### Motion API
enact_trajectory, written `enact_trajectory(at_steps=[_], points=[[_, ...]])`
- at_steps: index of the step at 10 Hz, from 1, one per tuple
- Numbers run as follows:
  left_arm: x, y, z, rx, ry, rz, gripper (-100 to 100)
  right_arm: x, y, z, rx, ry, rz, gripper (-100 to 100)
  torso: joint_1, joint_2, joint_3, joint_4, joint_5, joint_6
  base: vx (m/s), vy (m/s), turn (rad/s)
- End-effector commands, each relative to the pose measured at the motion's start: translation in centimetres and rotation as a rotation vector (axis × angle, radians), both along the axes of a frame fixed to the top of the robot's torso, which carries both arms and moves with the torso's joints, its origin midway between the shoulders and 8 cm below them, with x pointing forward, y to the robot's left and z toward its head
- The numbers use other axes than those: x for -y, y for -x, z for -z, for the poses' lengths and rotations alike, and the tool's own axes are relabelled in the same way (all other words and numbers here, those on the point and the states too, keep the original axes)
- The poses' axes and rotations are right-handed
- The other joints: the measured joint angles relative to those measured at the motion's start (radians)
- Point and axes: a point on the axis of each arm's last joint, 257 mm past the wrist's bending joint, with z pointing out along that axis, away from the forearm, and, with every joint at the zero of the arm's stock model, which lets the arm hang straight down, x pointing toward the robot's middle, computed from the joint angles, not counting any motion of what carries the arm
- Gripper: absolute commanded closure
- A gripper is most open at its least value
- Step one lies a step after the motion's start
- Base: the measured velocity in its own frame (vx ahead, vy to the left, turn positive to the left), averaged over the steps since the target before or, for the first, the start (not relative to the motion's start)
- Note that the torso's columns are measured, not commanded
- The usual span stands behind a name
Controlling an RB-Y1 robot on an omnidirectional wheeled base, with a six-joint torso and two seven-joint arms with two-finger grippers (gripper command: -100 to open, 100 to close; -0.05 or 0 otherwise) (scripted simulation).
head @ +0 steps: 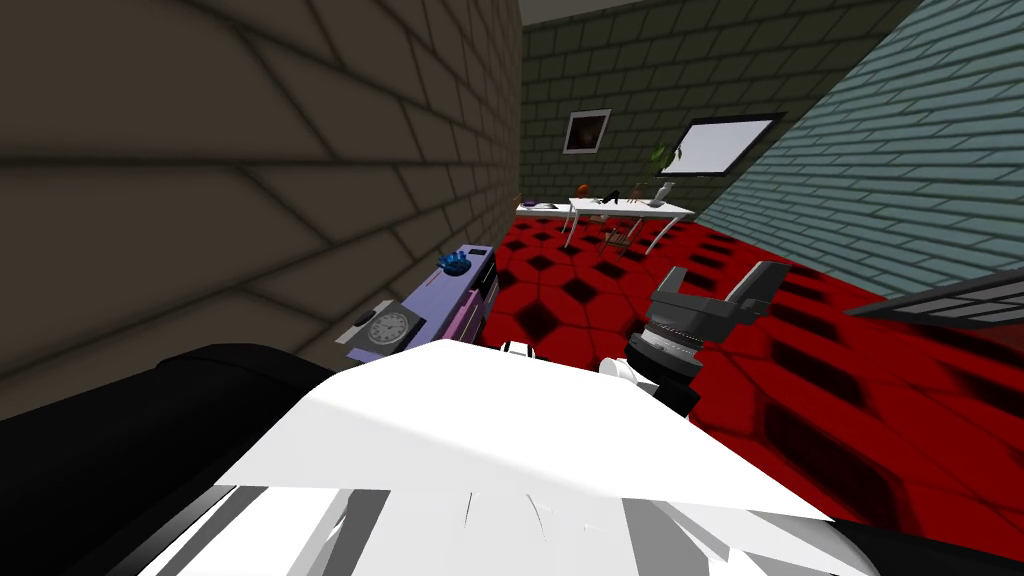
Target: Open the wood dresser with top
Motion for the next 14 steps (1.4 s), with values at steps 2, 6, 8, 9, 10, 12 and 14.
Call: enact_trajectory(at_steps=[2, 6, 8, 9, 10, 12, 14], points=[[0.0, -2.3, 1.1, -0.018, -0.006, 0.01, 100, 0.0, 0.0, 0.0, 0.0, 0.0, 0.0, 0, -0.002, -0.011, -0.005, -0.002, 0.001, 0.003, -0.028, -0.005, 0.026], [-0.1, -6.4, 1.7, -0.014, -0.015, -0.005, 100, 0.0, 0.0, 0.0, 0.0, 0.0, 0.0, 0, -0.001, -0.009, -0.005, -0.003, 0.001, 0.003, -0.101, -0.001, 0.015], [-0.2, -7.1, 1.7, -0.011, -0.017, -0.001, 100, 0.0, 0.0, 0.0, 0.0, 0.0, 0.0, 0, 0.001, -0.02, -0.009, -0.005, 0.004, 0.007, -0.004, -0.006, 0.012], [-0.2, -7.1, 1.7, -0.011, -0.017, -0.001, 100, 0.0, 0.0, 0.0, 0.0, 0.0, 0.0, 0, 0.003, -0.021, -0.01, -0.006, 0.006, 0.008, 0.001, 0.004, 0.011], [0.3, -8.3, 2.3, -0.025, -0.008, -0.028, 100, 0.0, 0.0, 0.0, 0.0, 0.0, 0.0, 0, 0.006, -0.022, -0.009, -0.006, 0.008, 0.009, -0.117, 0.001, 0.04], [0.3, -10.2, 2.2, -0.019, -0.013, -0.019, 100, 0.0, 0.0, 0.0, 0.0, 0.0, 0.0, 0, 0.005, -0.012, -0.006, -0.005, 0.007, 0.007, -0.127, 0.001, -0.013], [0.5, -11.9, 1.9, -0.008, -0.016, -0.01, 100, 0.0, 0.0, 0.0, 0.0, 0.0, 0.0, 0, 0.001, -0.021, -0.011, -0.007, 0.004, 0.007, -0.028, 0.006, 0.021]])
